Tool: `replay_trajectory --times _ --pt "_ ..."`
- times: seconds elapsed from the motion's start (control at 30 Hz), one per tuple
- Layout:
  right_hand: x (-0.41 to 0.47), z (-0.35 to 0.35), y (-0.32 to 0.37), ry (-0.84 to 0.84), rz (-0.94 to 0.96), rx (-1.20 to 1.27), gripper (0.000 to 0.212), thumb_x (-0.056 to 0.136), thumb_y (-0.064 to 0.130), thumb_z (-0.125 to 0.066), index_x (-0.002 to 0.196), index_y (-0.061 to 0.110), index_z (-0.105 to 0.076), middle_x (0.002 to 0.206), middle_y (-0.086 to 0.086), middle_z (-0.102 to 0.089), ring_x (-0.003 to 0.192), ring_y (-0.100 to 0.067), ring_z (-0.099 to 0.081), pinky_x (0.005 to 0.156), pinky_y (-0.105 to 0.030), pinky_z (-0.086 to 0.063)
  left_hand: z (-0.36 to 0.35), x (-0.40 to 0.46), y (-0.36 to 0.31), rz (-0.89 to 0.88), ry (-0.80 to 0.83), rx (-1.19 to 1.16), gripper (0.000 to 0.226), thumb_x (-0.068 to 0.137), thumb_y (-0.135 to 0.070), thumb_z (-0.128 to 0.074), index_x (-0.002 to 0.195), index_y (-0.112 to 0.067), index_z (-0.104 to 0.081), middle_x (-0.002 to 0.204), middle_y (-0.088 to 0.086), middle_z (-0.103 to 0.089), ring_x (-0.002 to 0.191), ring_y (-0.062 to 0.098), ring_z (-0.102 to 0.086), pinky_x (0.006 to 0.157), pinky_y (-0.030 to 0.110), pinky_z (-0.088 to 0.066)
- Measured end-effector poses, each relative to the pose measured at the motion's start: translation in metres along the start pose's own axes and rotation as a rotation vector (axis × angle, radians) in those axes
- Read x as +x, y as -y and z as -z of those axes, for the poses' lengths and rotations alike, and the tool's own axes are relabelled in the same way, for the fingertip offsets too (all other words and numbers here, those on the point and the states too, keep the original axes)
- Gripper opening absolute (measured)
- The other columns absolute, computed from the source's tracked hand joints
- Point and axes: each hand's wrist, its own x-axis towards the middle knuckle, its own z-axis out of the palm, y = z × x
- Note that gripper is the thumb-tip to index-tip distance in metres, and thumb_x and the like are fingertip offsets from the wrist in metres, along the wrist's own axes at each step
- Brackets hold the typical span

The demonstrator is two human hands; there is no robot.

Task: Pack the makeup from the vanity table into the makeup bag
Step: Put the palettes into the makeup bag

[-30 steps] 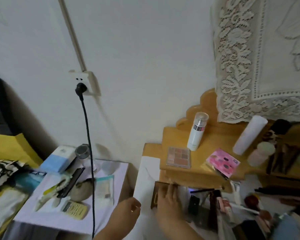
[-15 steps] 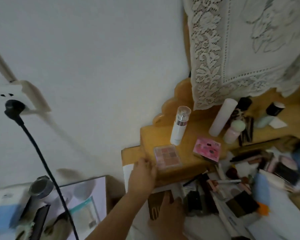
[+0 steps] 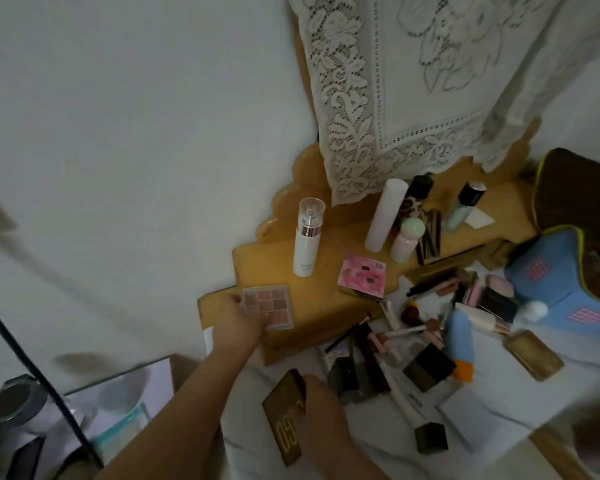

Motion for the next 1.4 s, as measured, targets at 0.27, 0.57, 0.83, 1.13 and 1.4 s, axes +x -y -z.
replay_trajectory --times 0.27,0.57,0.83,1.13,1.4 --pt "-0.034 0.047 -0.01 -0.024 0.084 0.29 0.041 0.096 0.016 -0.046 0.136 0.016 -0.034 0.134 -0.001 -0.047 0.122 -0.019 -0.047 0.098 -0.024 -0.039 0.031 -0.068 -0.006 -0.201 0.003 -0.112 0.023 0.091 -0.014 -0.055 0.113 -0.02 -0.049 0.09 0.011 -0.063 0.069 0.022 -0.063 0.053 0.029 -0.05" --pt "-0.083 0.122 -0.086 -0.158 0.192 0.412 0.042 0.091 0.012 -0.052 0.13 0.023 -0.043 0.125 0.0 -0.054 0.111 -0.018 -0.053 0.093 -0.032 -0.048 -0.037 -0.16 -0.036 -0.259 -0.119 -0.043 0.022 0.086 -0.027 -0.062 0.103 -0.013 -0.059 0.087 0.006 -0.065 0.082 0.028 -0.063 0.076 0.045 -0.054" --pt "-0.135 0.215 -0.216 -0.245 0.131 0.466 0.023 0.088 0.01 -0.054 0.099 0.029 -0.047 0.095 0.007 -0.055 0.09 -0.012 -0.056 0.082 -0.028 -0.051 -0.168 -0.239 -0.061 -0.31 -0.012 -0.034 0.006 0.088 -0.019 -0.059 0.089 -0.013 -0.06 0.082 0.005 -0.064 0.076 0.022 -0.061 0.069 0.037 -0.053" --pt "-0.162 0.282 -0.322 -0.388 -0.051 0.697 0.02 0.086 0.008 -0.056 0.095 0.026 -0.052 0.093 0.003 -0.06 0.082 -0.01 -0.059 0.059 -0.017 -0.045 -0.292 -0.28 -0.094 -0.326 0.21 -0.028 0.005 0.09 -0.016 -0.056 0.091 -0.011 -0.057 0.084 0.007 -0.066 0.075 0.02 -0.064 0.063 0.028 -0.051" --pt "-0.129 0.338 -0.361 -0.471 -0.089 0.817 0.016 0.09 0.008 -0.052 0.098 0.021 -0.054 0.087 0.003 -0.06 0.074 -0.007 -0.059 0.049 -0.011 -0.041 -0.376 -0.258 -0.143 -0.376 0.296 -0.001 0.008 0.092 -0.015 -0.054 0.089 -0.011 -0.06 0.08 0.0 -0.063 0.075 0.016 -0.061 0.059 0.024 -0.047"
